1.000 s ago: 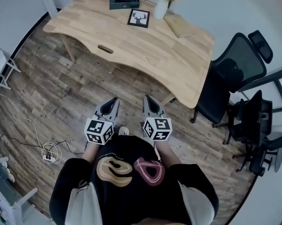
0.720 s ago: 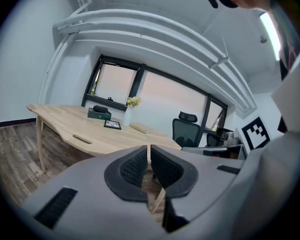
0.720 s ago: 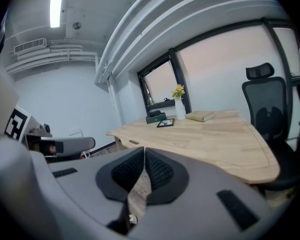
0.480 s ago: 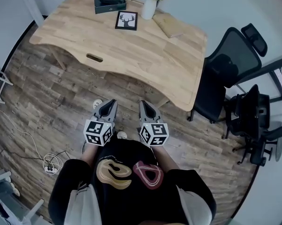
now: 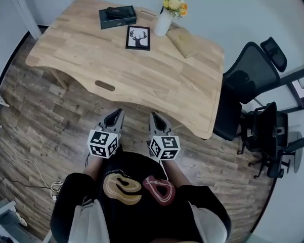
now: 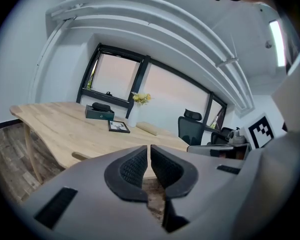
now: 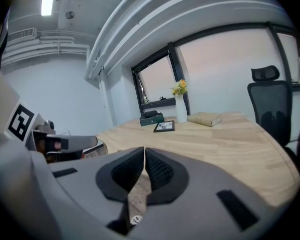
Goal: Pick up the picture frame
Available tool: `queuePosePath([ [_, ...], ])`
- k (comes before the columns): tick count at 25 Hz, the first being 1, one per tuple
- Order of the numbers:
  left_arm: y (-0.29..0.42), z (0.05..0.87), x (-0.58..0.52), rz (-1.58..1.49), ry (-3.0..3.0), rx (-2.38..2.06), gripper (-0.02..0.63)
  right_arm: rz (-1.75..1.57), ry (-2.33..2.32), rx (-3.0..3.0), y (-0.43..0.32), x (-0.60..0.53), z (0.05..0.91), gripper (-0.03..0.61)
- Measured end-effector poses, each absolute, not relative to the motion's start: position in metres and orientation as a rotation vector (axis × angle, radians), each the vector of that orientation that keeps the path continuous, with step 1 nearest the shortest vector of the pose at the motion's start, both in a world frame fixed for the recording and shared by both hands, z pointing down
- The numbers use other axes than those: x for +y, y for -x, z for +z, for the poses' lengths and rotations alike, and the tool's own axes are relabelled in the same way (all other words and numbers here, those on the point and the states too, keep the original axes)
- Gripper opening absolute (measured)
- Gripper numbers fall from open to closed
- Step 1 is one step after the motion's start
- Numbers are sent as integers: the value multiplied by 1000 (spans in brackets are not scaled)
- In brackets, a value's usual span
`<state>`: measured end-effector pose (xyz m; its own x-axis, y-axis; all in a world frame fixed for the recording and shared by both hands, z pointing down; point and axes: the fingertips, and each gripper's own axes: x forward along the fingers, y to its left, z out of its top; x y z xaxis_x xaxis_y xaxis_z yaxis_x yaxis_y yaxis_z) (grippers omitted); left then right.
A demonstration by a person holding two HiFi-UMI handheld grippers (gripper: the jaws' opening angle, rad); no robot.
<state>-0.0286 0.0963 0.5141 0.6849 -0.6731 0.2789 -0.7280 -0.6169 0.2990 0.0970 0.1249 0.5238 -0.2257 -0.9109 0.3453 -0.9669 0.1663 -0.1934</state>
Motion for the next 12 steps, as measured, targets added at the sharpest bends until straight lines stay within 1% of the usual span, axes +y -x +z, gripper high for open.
queuePosePath([
  [12,72,519,-39,234,-2517,-967,29,580,-1983,-2159,-59,1,523,15],
])
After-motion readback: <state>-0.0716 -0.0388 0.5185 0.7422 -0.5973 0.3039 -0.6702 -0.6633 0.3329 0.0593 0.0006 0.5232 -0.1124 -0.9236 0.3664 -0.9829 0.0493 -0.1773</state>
